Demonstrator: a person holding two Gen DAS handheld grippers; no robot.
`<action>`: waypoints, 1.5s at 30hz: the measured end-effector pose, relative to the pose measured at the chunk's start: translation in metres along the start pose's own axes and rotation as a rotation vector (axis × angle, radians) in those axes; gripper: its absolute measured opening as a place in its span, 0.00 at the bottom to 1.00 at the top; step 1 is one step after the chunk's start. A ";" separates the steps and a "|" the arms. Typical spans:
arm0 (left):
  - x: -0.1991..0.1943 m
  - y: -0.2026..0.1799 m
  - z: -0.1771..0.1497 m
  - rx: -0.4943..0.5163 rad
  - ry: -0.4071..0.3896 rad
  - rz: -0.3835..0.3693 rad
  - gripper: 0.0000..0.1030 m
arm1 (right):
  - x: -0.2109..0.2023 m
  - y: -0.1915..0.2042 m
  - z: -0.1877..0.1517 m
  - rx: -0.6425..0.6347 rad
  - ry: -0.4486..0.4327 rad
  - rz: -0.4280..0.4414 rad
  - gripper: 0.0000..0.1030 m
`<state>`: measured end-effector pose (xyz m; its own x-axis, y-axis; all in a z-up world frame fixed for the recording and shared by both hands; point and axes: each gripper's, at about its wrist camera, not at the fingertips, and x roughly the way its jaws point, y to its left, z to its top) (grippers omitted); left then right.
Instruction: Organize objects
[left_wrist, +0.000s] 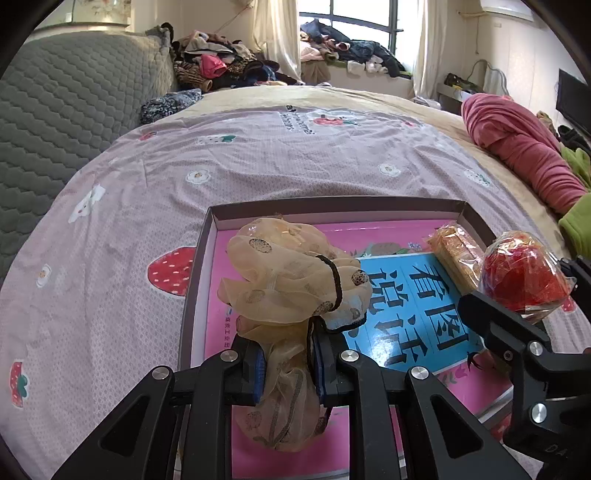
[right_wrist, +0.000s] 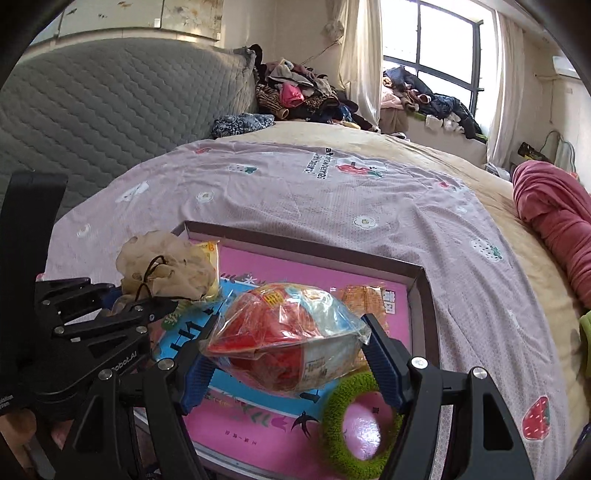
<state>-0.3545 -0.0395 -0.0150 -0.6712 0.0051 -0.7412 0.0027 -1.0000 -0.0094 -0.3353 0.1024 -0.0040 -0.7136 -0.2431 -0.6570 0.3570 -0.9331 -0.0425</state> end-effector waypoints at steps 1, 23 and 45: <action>0.000 0.001 0.001 -0.002 0.003 0.004 0.20 | -0.001 0.000 -0.001 -0.001 0.002 -0.005 0.71; 0.014 0.011 -0.004 -0.023 0.045 -0.002 0.24 | 0.042 0.013 -0.018 -0.082 0.153 -0.062 0.71; 0.019 0.011 -0.006 -0.009 0.071 0.009 0.40 | 0.048 0.025 -0.021 -0.153 0.174 -0.112 0.71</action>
<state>-0.3631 -0.0502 -0.0331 -0.6167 -0.0026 -0.7872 0.0154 -0.9998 -0.0088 -0.3476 0.0729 -0.0525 -0.6444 -0.0786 -0.7607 0.3777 -0.8976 -0.2272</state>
